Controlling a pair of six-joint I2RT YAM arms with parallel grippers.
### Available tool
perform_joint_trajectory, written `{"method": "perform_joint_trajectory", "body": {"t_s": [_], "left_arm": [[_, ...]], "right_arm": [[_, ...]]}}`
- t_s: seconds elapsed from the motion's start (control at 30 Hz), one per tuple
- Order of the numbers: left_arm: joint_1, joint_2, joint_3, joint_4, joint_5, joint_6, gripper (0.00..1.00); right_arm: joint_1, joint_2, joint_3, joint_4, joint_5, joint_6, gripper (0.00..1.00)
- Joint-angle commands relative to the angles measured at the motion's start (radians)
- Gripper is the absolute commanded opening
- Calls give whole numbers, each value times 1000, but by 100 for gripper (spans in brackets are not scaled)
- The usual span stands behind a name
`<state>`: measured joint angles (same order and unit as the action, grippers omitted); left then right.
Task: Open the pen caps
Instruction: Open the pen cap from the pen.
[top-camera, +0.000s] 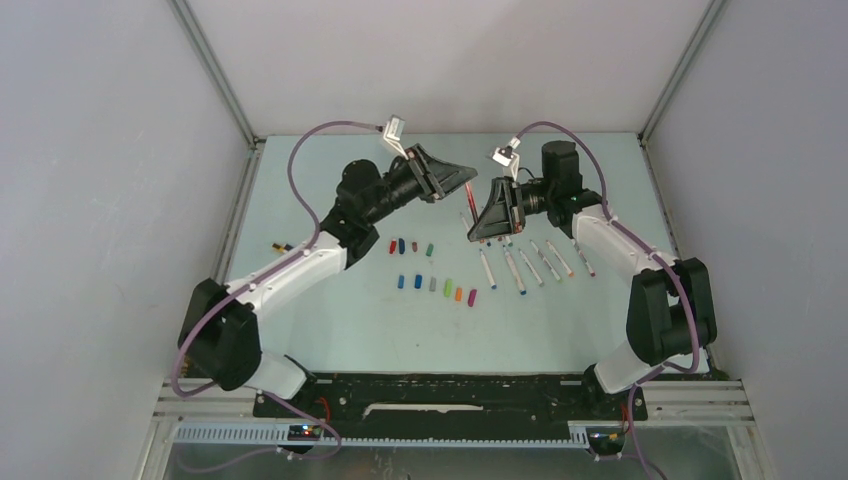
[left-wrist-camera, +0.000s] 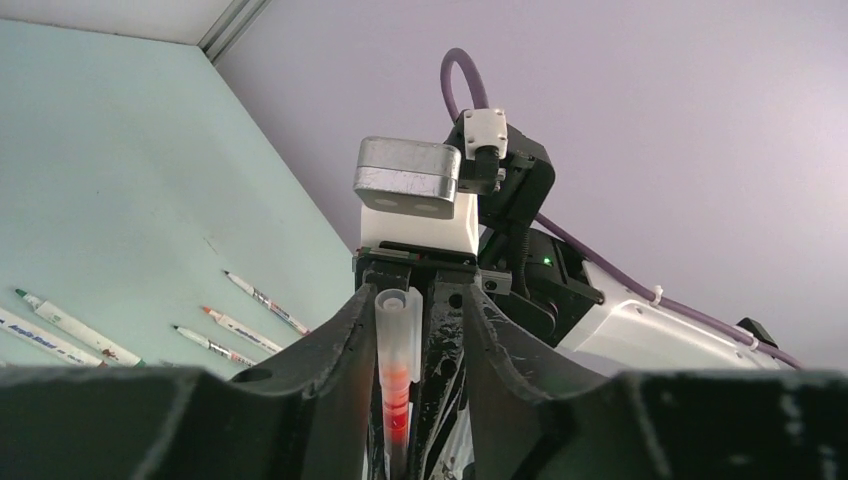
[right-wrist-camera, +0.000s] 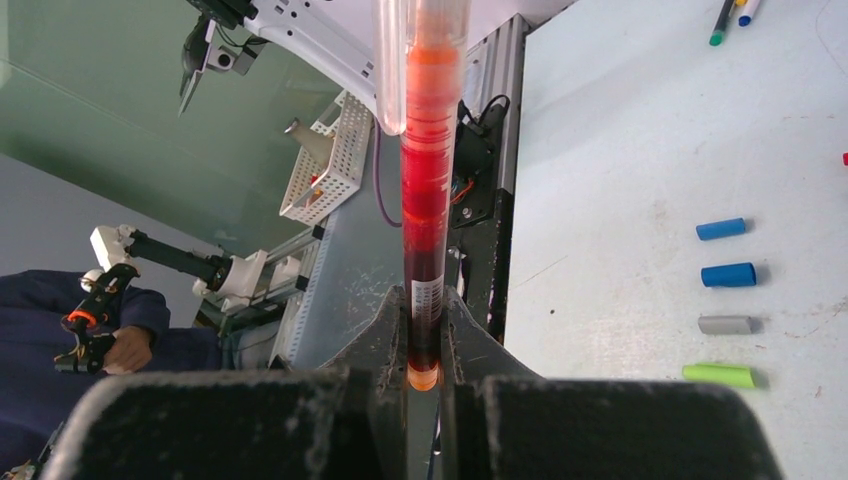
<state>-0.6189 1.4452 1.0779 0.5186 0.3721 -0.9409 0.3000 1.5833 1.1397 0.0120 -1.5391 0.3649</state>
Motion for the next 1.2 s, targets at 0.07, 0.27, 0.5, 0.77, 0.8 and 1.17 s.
{"method": "perform_joint_trajectory", "body": {"t_s": [0.07,0.27,0.5,0.77,0.8,1.17], "left_arm": [[-5,23,87,41,43,-10,39],[-10,40,102,13,61,-12,43],[-12,43,109,10,79,-8,27],[44,22,254,-113,-9,162,0],[70,19,275,-106,-25,173,0],[233,-42,357,-23,-159,162,0]], "right_arm": [[5,5,5,0,2,-19,0],[-2,2,5,-1,2,-18,0],[-4,4,6,-1,4,-18,0],[22,20,5,-7,-1,-22,0],[29,23,5,-7,-2,-24,0],[66,43,5,-80,2,-95,0]]}}
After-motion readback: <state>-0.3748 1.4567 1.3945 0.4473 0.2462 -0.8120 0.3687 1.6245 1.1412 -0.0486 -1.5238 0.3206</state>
